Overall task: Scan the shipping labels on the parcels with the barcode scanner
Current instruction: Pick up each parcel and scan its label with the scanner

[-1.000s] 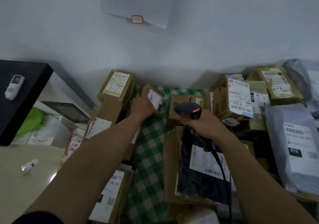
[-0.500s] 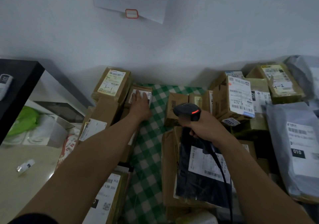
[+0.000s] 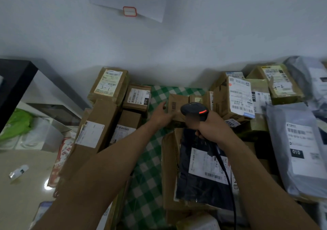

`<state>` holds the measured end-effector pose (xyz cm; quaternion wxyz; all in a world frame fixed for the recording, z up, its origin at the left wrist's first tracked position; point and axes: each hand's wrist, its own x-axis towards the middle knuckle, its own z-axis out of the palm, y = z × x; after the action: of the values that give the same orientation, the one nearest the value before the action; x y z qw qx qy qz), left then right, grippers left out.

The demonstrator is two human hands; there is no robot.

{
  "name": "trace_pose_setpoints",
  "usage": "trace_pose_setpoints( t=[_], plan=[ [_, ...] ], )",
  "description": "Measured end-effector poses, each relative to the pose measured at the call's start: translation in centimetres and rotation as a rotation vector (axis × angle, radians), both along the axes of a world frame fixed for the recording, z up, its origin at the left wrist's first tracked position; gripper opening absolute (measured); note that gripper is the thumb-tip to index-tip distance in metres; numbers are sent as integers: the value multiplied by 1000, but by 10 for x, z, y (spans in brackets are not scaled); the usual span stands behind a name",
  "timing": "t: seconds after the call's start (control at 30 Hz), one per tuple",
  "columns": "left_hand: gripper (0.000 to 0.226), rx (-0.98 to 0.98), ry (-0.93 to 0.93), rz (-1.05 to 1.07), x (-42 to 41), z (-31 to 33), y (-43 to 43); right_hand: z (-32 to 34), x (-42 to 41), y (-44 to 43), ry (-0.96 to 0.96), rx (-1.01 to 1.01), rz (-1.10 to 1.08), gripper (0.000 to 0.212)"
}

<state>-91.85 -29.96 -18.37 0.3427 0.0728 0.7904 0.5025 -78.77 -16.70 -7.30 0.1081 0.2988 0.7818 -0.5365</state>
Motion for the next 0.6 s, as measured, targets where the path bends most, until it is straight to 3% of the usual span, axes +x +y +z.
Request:
trace_pose_setpoints(
  t=[0.13, 0.3, 0.37, 0.47, 0.6],
  plan=[
    [76, 97, -64, 86, 1, -10, -4, 0, 4, 4, 0, -9, -3, 24],
    [41, -90, 318, 9, -6, -12, -12, -1, 4, 7, 4, -7, -3, 23],
    [51, -143, 286, 1, -4, -8, -11, -1, 4, 6, 1, -8, 3, 23],
    [85, -257, 251, -48, -3, -8, -8, -2, 5, 6, -7, 8, 10, 19],
    [86, -162, 249, 21, -4, -14, -12, 3, 8, 6, 9, -4, -4, 13]
  ],
)
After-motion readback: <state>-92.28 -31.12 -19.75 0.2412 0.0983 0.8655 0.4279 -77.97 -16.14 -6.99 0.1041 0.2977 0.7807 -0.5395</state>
